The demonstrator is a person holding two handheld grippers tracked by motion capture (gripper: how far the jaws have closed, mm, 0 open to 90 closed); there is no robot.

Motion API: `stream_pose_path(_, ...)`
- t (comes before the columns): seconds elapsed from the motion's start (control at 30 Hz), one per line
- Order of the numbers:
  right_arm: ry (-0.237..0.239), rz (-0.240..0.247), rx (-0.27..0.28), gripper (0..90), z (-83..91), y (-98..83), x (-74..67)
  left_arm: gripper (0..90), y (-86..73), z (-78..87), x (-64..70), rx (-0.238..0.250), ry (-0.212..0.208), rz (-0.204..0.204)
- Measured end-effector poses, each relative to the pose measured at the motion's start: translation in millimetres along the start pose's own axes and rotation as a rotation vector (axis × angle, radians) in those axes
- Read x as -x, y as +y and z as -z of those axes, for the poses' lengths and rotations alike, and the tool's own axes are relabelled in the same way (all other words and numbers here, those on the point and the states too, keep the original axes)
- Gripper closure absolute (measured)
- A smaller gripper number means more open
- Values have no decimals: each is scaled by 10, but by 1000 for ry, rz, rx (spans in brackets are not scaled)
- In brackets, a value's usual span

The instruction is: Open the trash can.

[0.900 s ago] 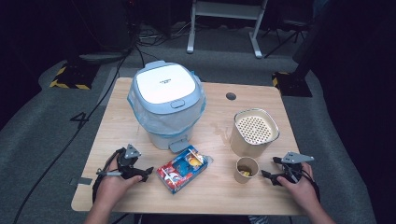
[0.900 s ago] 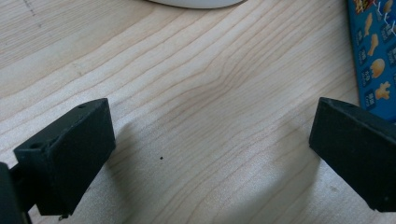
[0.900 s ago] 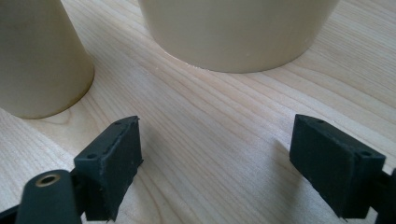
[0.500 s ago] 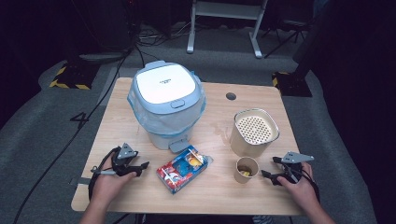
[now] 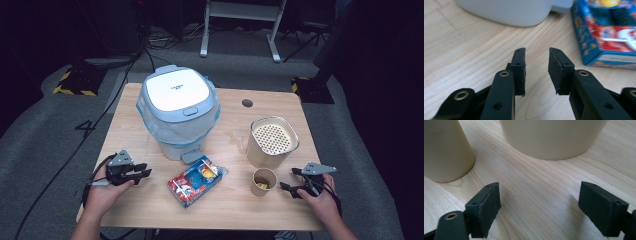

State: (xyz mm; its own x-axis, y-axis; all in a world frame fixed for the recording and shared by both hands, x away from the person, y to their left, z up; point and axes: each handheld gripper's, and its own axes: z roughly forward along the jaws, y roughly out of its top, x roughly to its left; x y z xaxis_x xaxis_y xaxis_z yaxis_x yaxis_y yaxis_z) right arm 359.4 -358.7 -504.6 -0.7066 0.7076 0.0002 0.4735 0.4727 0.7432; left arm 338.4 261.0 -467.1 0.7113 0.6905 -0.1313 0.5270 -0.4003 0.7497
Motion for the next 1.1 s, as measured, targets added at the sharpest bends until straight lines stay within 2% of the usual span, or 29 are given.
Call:
stream_pose_path(0.1,4,3,2,202,4,-1,12,698,99,117,47,10,-22,-7)
stream_pose_path(0.2,5,2,3,210,6,-1,16,709,191,208,102,30,-35,4)
stream_pose_path(0.3,1,-1,3,220,8,-1,18,727,285,273,158,59,-70,1)
stream_pose_path(0.43,0,-1,3,221,9,-1,18,743,405,319,218,84,-86,-22)
stream_pose_path(0.53,0,-1,3,222,9,-1,18,744,477,341,245,109,-86,-23)
stream_pose_path(0.63,-1,-1,3,221,9,-1,18,756,557,378,269,148,-101,-16)
stream_pose_path(0.87,-1,-1,4,222,8,-1,18,803,742,498,310,244,-141,-31)
stream_pose_path(1.1,-1,-1,4,222,8,-2,18,825,924,580,308,278,-167,-48)
